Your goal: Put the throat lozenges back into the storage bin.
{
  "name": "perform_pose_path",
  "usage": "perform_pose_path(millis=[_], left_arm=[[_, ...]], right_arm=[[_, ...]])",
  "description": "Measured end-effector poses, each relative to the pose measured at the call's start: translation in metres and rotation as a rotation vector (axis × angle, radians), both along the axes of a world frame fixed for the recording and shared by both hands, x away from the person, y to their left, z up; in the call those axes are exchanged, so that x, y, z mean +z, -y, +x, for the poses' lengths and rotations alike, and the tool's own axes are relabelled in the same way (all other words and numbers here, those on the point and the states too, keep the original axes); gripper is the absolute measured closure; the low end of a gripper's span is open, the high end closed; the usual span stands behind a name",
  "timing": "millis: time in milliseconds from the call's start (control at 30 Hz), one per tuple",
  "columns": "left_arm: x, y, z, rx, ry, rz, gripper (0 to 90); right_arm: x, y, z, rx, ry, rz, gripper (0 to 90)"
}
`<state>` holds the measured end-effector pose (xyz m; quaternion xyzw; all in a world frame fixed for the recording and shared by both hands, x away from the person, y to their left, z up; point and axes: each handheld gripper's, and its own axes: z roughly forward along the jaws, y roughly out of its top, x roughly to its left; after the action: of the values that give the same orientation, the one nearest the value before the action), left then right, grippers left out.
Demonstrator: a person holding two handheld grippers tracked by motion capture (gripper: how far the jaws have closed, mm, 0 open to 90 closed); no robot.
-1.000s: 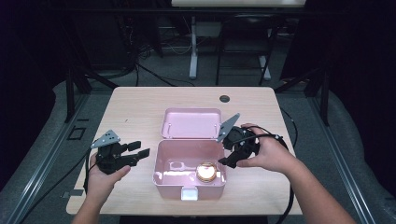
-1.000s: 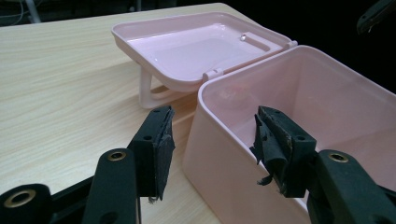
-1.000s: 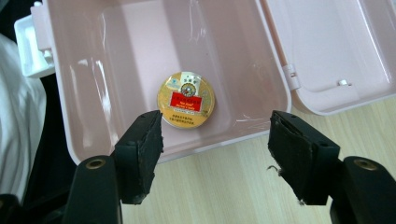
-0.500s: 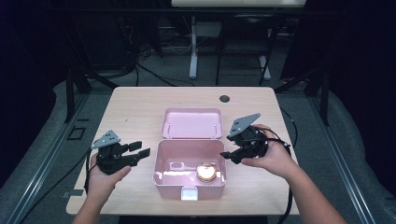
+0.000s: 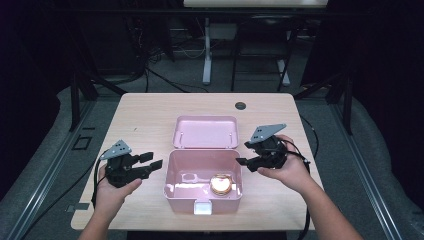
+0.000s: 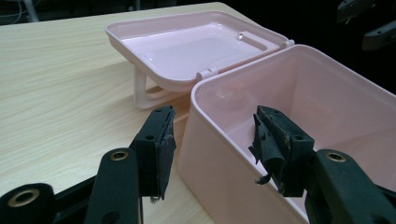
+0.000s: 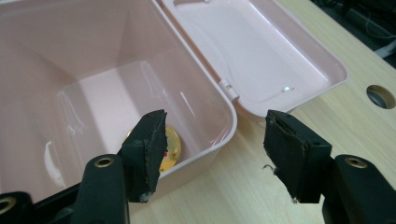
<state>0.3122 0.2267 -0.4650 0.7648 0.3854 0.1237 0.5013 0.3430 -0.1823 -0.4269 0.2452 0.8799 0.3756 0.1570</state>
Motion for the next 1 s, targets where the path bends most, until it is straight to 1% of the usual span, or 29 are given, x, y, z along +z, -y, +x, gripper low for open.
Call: perform_pose_path(millis=[33, 67, 133, 267, 333, 400, 433, 467, 533, 567, 700, 733, 800, 933, 1000], left_arm=[[0.000, 0.001, 0.000, -0.001, 0.001, -0.011, 48.1], [0.000, 0.001, 0.000, -0.004, 0.000, -0.012, 48.4], [0.000, 0.001, -0.001, -0.010, -0.002, -0.007, 49.0], [0.000, 0.003, -0.001, -0.016, -0.001, -0.007, 49.4], [0.000, 0.004, -0.001, -0.022, -0.005, 0.002, 49.3], [-0.001, 0.005, -0.001, -0.020, -0.001, -0.001, 49.3], [-0.001, 0.005, -0.001, -0.026, -0.004, 0.005, 49.3], [-0.002, 0.006, -0.001, -0.025, -0.002, 0.002, 49.5], [-0.003, 0.007, -0.001, -0.022, -0.003, -0.005, 49.6], [-0.004, 0.006, -0.001, -0.024, -0.003, -0.002, 49.7], [-0.004, 0.007, -0.001, -0.029, -0.007, 0.000, 49.7], [-0.005, 0.008, -0.001, -0.024, -0.001, -0.004, 49.6], [-0.007, 0.009, -0.001, -0.027, -0.008, -0.003, 49.6], [-0.010, 0.012, -0.001, -0.035, -0.023, 0.004, 50.3], [-0.011, 0.013, 0.000, -0.036, -0.021, 0.009, 50.6]], right_arm=[[0.000, 0.000, 0.000, -0.005, 0.012, 0.000, 37.7], [-0.001, -0.001, 0.000, -0.009, 0.016, 0.002, 37.7], [-0.001, -0.002, 0.001, -0.015, 0.020, 0.009, 37.7], [-0.004, -0.006, 0.003, -0.028, 0.030, 0.004, 39.2], [-0.005, -0.006, 0.005, -0.035, 0.031, 0.008, 40.1], [-0.007, -0.007, 0.006, -0.043, 0.043, 0.018, 40.1], [-0.008, -0.008, 0.007, -0.050, 0.039, 0.029, 39.7], [-0.008, -0.008, 0.008, -0.062, 0.034, 0.035, 39.5], [-0.010, -0.009, 0.011, -0.082, 0.044, 0.045, 40.3], [-0.010, -0.010, 0.012, -0.087, 0.044, 0.049, 40.5], [-0.013, -0.011, 0.018, -0.110, 0.029, 0.071, 43.0], [-0.014, -0.011, 0.020, -0.116, 0.024, 0.067, 43.8], [-0.015, -0.012, 0.021, -0.135, 0.034, 0.060, 46.1], [-0.016, -0.013, 0.027, -0.163, 0.026, 0.077, 47.1], [-0.017, -0.013, 0.030, -0.174, 0.019, 0.087, 47.1]])
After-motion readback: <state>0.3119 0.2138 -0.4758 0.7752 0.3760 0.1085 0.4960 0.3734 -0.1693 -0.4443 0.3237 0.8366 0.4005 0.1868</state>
